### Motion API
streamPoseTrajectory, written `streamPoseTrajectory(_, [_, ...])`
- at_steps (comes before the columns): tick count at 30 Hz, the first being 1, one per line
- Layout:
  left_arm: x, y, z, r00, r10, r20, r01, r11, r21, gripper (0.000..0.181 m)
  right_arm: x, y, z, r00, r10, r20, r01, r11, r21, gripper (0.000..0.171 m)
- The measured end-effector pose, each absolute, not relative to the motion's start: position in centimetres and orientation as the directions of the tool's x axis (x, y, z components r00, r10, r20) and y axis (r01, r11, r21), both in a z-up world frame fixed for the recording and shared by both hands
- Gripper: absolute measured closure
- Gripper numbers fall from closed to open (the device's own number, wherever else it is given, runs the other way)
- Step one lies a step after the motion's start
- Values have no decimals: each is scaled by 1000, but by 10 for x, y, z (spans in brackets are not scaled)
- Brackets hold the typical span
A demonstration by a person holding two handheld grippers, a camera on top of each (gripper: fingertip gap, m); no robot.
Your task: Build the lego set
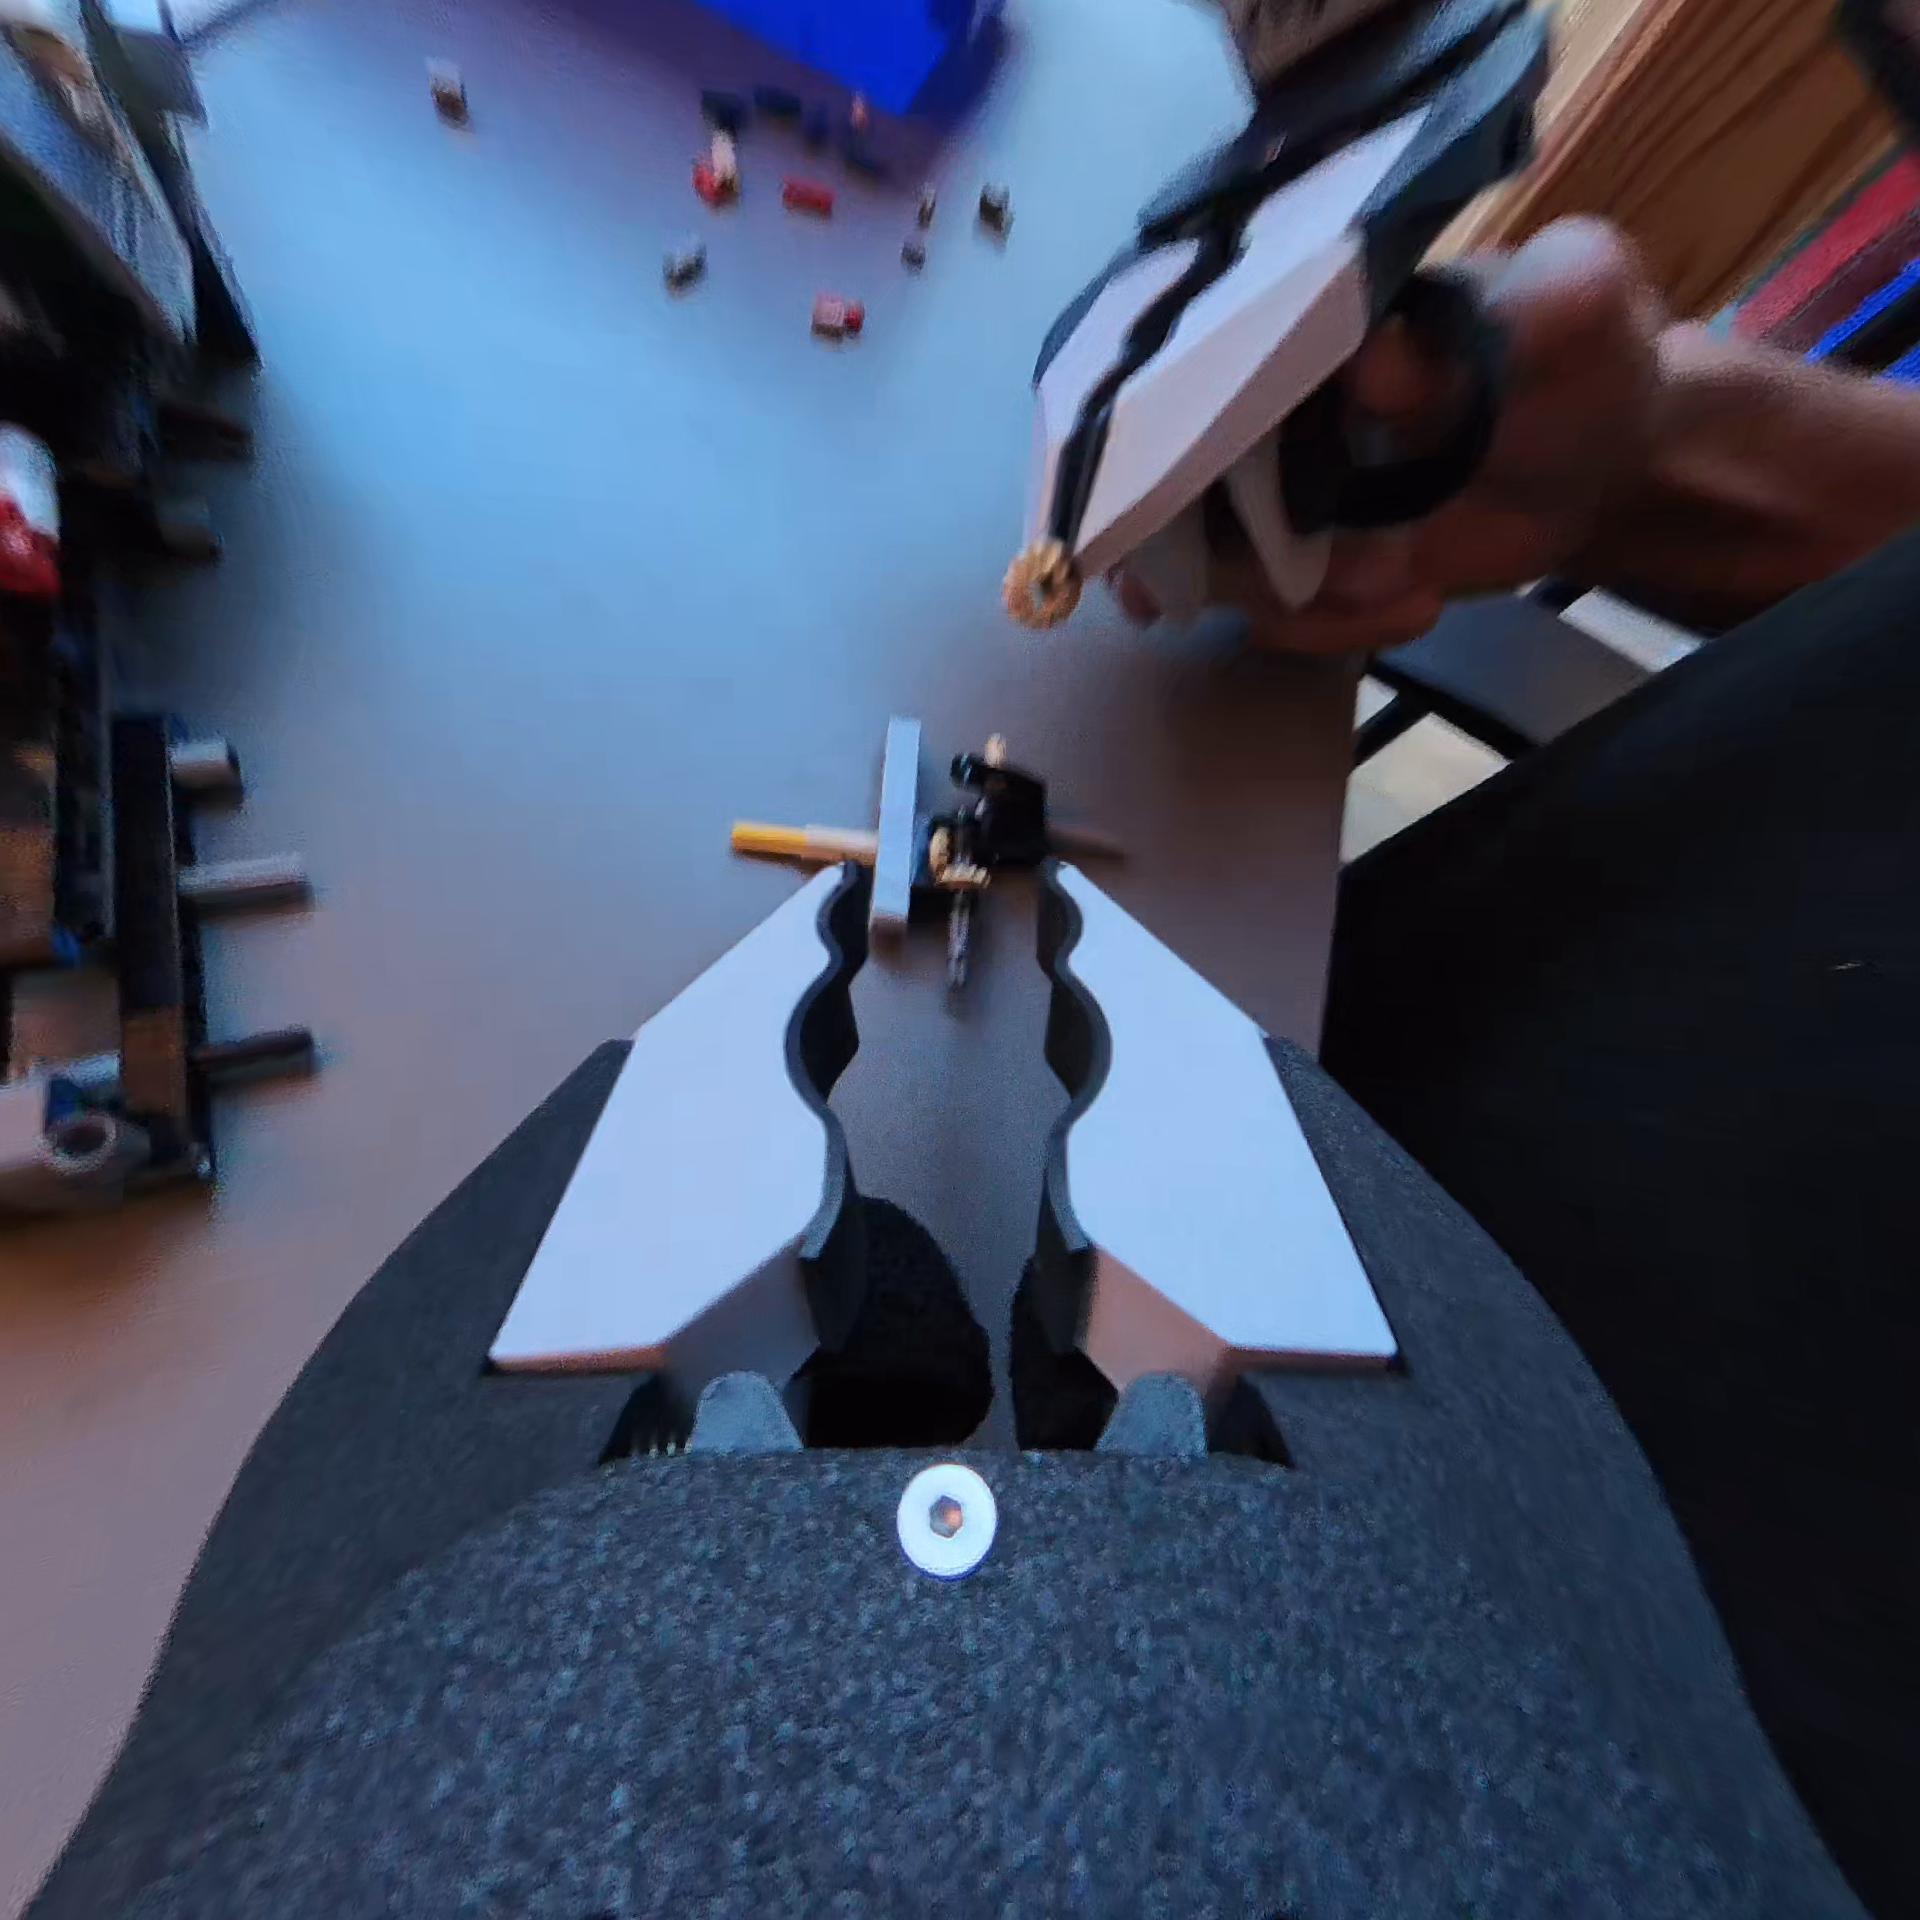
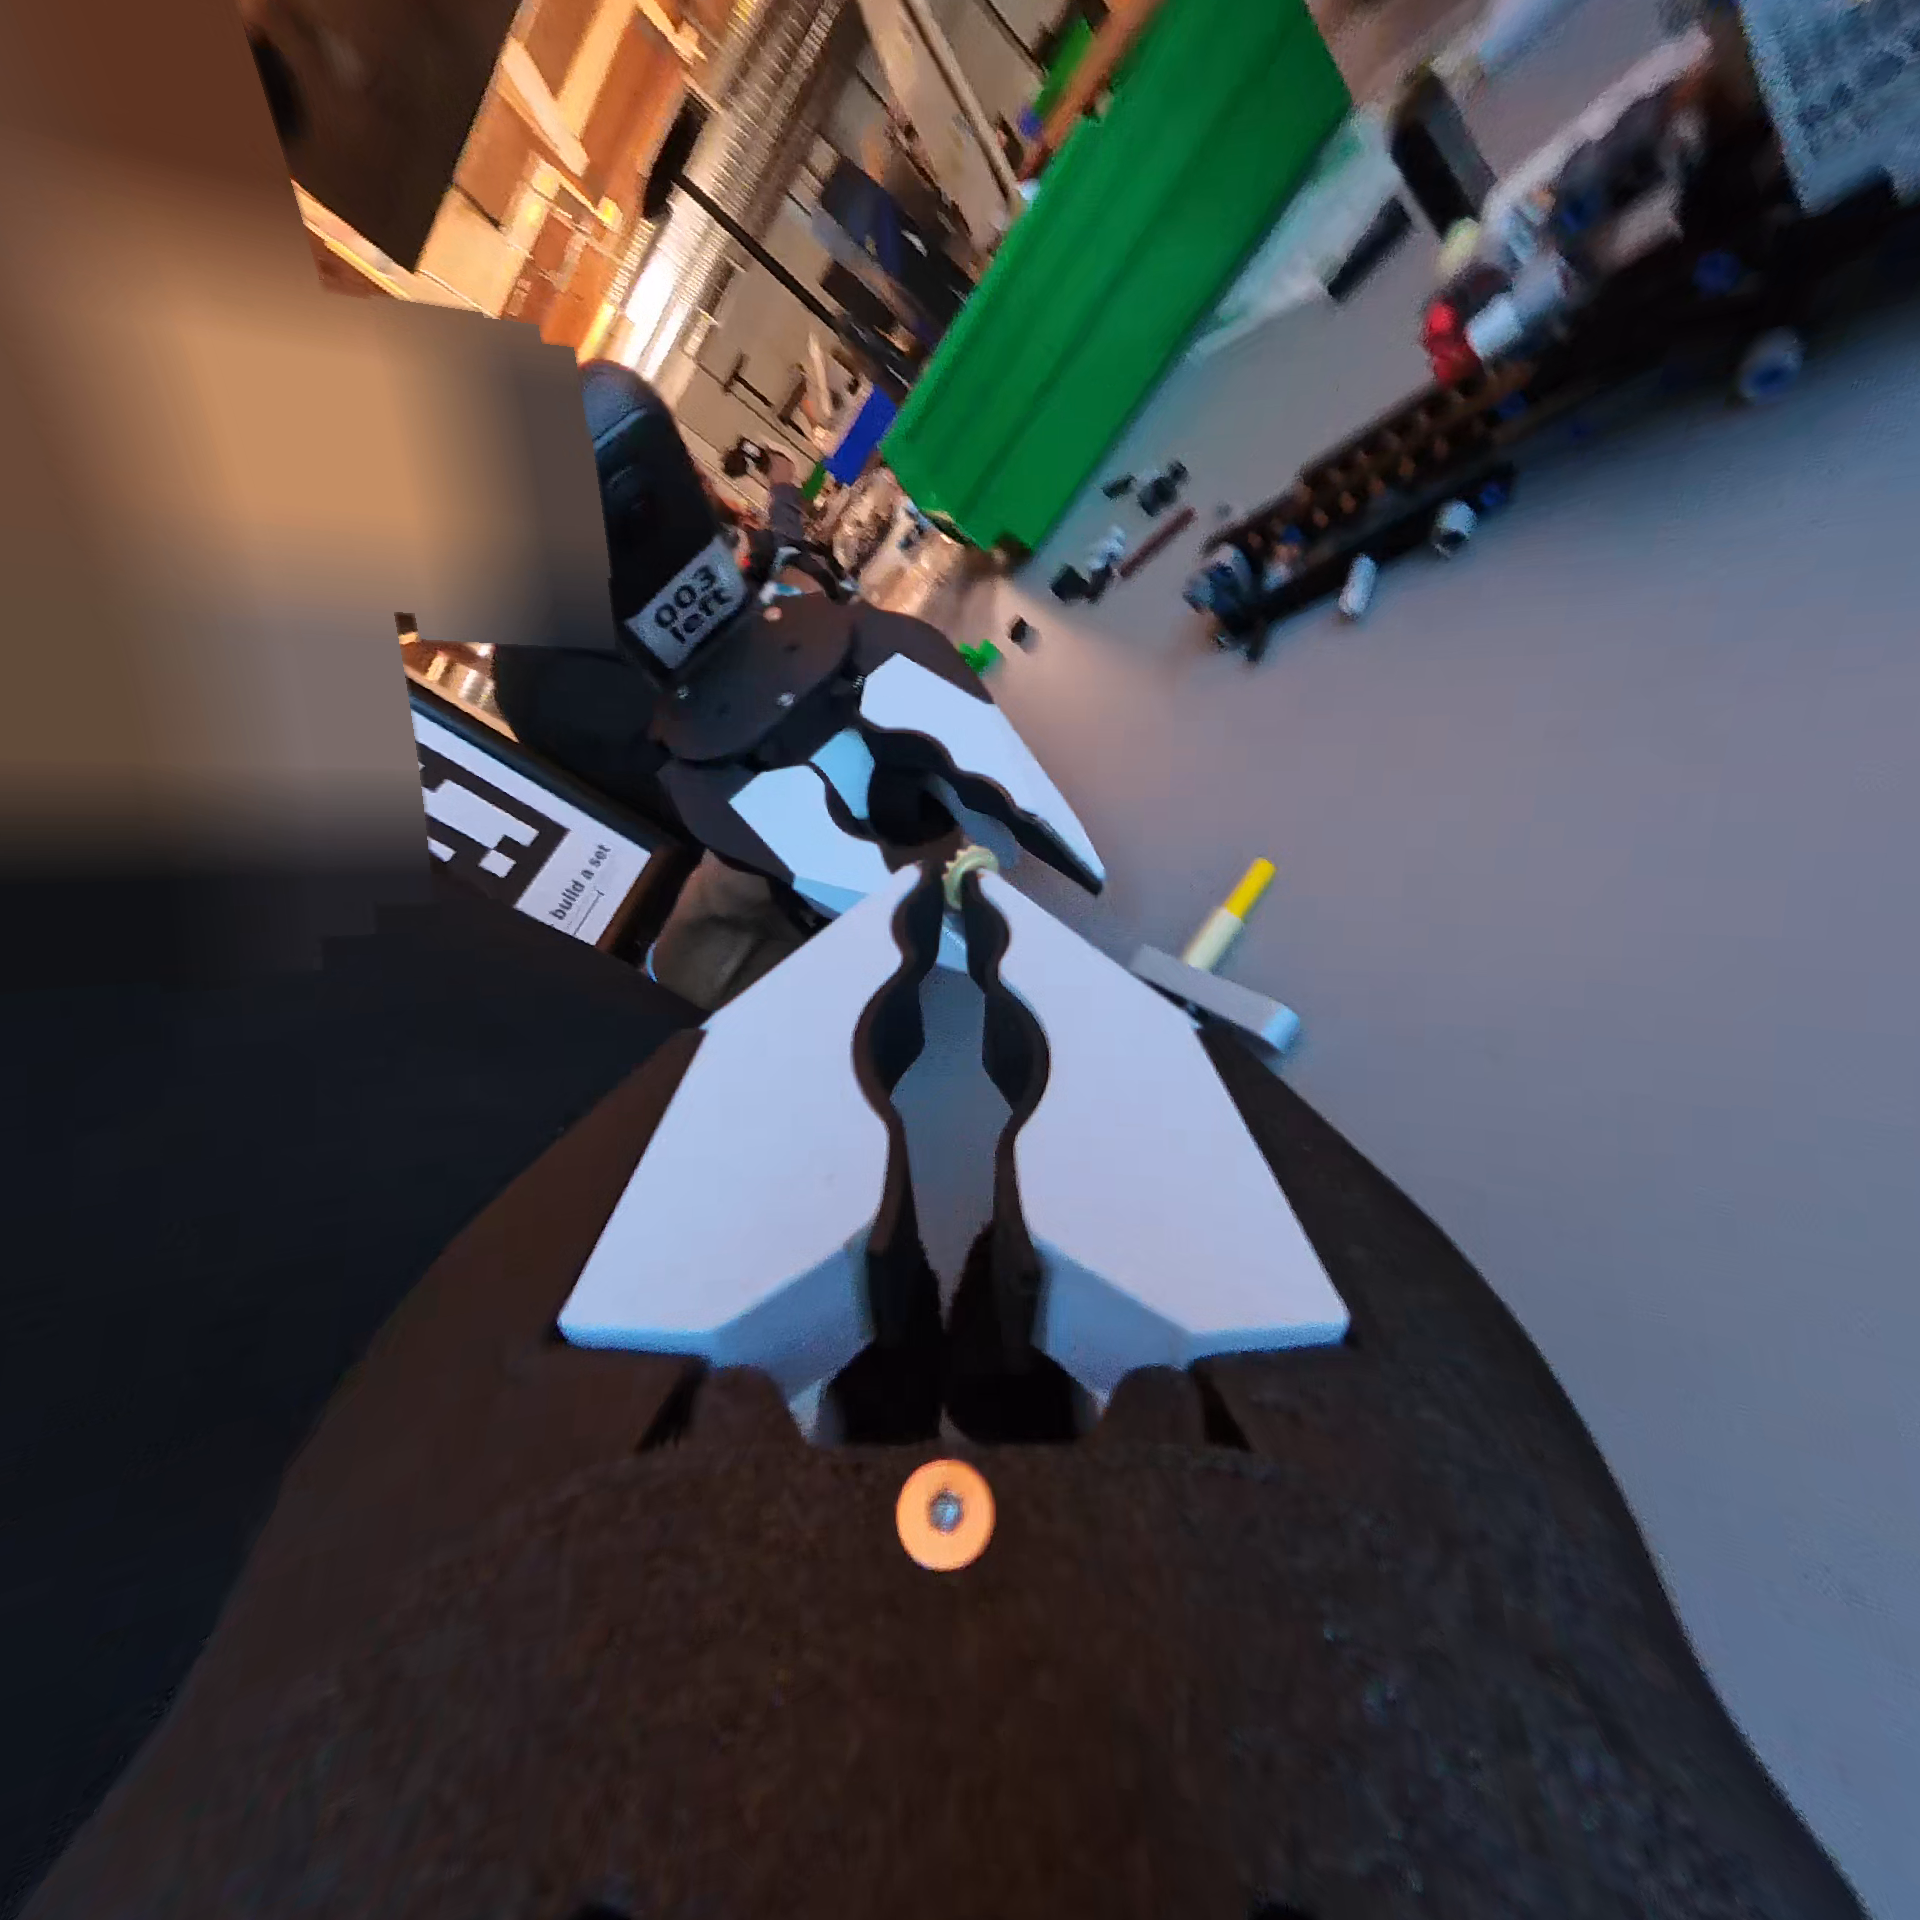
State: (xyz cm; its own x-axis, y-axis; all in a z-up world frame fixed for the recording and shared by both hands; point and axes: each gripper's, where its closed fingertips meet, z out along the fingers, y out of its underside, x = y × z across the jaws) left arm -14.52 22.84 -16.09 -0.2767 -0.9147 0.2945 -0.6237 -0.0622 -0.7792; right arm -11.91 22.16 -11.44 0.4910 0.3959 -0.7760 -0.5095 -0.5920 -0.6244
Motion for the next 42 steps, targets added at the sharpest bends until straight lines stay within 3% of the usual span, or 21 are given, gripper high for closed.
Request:
streamPoseTrajectory(4, [-131, 216, -125, -354, -916, 191, -454, -10, -891, 150, -135, 222, -101, 395, 438, -808, -534, -606, -590, 168])
streamPoseTrajectory(10, [-126, 207, -108, -385, -922, 39, -348, 106, -931, 172, -138, 216, -96, 313, 458, -832, -571, -610, -550, 168])
streamPoseTrajectory(14, [-124, 206, -116, -390, -921, -5, -377, 165, -911, 172, -135, 214, -105, 413, 441, -797, -513, -611, -603, 168])
streamPoseTrajectory(19, [-121, 215, -135, -372, -898, -234, -420, 388, -820, 172, -115, 214, -116, 660, 304, -687, -375, -658, -652, 160])
streamPoseTrajectory(23, [-118, 212, -144, -411, -853, -321, -414, 488, -768, 172, -120, 206, -128, 722, 253, -645, -284, -741, -609, 160])
streamPoseTrajectory(37, [-112, 200, -154, -487, -793, -365, -385, 570, -725, 172, -121, 203, -142, 641, 206, -739, -348, -781, -519, 170])
streamPoseTrajectory(40, [-113, 200, -156, -478, -823, -308, -412, 519, -749, 171, -120, 203, -144, 648, 185, -739, -361, -780, -511, 170])
streamPoseTrajectory(42, [-118, 207, -158, -453, -863, -224, -467, 443, -765, 160, -113, 204, -149, 702, 164, -693, -351, -767, -537, 170])
